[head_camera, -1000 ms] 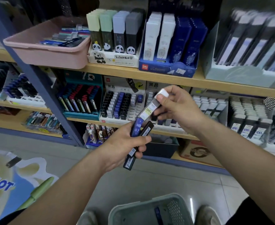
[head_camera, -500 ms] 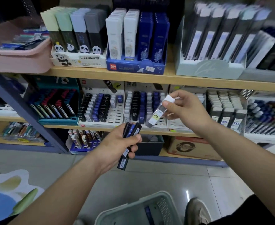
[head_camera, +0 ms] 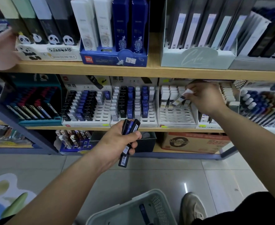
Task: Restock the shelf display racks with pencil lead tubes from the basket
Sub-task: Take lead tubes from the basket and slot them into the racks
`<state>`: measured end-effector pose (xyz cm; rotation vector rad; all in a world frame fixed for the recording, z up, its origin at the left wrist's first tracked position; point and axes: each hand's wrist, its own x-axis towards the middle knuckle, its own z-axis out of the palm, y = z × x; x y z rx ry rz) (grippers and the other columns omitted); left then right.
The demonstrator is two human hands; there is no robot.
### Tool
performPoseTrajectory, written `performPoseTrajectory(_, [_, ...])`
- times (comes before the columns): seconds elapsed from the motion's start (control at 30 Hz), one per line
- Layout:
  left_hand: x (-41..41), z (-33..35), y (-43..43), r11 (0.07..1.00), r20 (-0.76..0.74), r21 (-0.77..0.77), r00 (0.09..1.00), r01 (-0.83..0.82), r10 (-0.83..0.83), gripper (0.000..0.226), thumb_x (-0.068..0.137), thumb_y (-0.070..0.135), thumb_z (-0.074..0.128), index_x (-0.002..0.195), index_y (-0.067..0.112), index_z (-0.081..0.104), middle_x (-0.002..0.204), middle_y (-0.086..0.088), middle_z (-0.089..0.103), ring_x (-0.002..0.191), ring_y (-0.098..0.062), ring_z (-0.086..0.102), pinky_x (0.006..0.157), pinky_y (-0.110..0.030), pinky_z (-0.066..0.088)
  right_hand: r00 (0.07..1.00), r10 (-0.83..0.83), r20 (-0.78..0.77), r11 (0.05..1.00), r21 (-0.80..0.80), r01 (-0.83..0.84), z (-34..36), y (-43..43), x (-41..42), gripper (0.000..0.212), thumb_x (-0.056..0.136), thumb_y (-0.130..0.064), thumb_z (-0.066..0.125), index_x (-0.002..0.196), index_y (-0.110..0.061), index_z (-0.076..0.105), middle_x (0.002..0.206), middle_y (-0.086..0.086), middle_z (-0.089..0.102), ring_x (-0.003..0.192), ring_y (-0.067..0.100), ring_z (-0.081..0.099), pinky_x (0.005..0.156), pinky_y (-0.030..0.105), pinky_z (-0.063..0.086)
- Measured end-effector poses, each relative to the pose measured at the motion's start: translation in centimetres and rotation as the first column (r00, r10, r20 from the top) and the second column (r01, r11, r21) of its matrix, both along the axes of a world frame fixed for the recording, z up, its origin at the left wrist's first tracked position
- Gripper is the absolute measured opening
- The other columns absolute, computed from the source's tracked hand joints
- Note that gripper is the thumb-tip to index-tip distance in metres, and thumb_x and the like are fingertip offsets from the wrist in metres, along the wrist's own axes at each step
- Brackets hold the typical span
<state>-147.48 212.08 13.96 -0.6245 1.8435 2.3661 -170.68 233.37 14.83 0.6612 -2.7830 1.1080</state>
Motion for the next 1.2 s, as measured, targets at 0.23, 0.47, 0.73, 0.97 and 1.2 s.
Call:
performPoseTrajectory(0.23, [-0.4,-0.5,-0.3,0.999,0.015,0.02,0.999,-0.028,0.028,0.013,0.096,0.001,0.06,0.101,0.01,0.053,0.082,-0.008,0.061,0.058,-0.014,0.05,0.048,-0.025,0.042,0.996,0.069,-0.053,0.991,0.114,-0.063,-0.4,-0.5,-0.5,0.01,0.091,-0.013,0.066,0.086,-0.021,0.068,0.074,-0.008,0.066,0.074,0.017,0.062,0.06,0.023,0.041])
performPoseTrajectory(0.47, [-0.5,-0.5,-0.1,0.999,0.012,0.028,0.999,-0.033,0.033,0.014,0.096,0.0,0.06,0.102,0.01,0.053,0.081,-0.008,0.061,0.057,-0.014,0.05,0.048,-0.025,0.043,0.999,0.022,-0.041,0.995,0.095,-0.018,-0.2,0.9,-0.9,0.007,0.089,-0.011,0.07,0.085,-0.017,0.07,0.079,0.006,0.071,0.079,0.024,0.065,0.075,0.032,0.049])
performPoseTrajectory(0.73, [-0.6,-0.5,0.1,0.999,0.006,0.004,0.999,-0.035,0.035,0.015,0.095,-0.001,0.061,0.104,0.009,0.053,0.082,-0.009,0.061,0.058,-0.014,0.051,0.048,-0.025,0.043,0.998,0.053,0.017,0.985,0.166,-0.055,0.0,0.3,-0.7,0.01,0.083,-0.016,0.078,0.09,-0.02,0.073,0.088,0.002,0.071,0.083,0.016,0.065,0.075,0.022,0.044])
performPoseTrajectory(0.97, [-0.6,-0.3,0.0,0.999,0.007,0.0,0.999,-0.051,0.051,0.015,0.095,-0.001,0.061,0.106,0.007,0.054,0.081,-0.009,0.06,0.059,-0.014,0.052,0.049,-0.025,0.044,0.995,0.089,-0.051,0.964,0.256,-0.073,-1.1,0.6,-1.7,0.006,0.086,-0.017,0.076,0.091,-0.018,0.073,0.095,0.004,0.071,0.088,0.023,0.065,0.081,0.032,0.051])
performPoseTrajectory(1.2, [-0.4,-0.3,0.0,0.998,-0.002,-0.016,0.998,-0.064,0.064,0.013,0.096,0.001,0.061,0.106,0.007,0.056,0.081,-0.006,0.068,0.06,-0.013,0.056,0.051,-0.026,0.048,0.955,0.093,-0.281,0.959,0.282,-0.011,-2.3,0.0,-1.6,0.021,0.089,-0.005,0.065,0.109,-0.012,0.07,0.105,0.015,0.069,0.092,0.035,0.065,0.082,0.041,0.054])
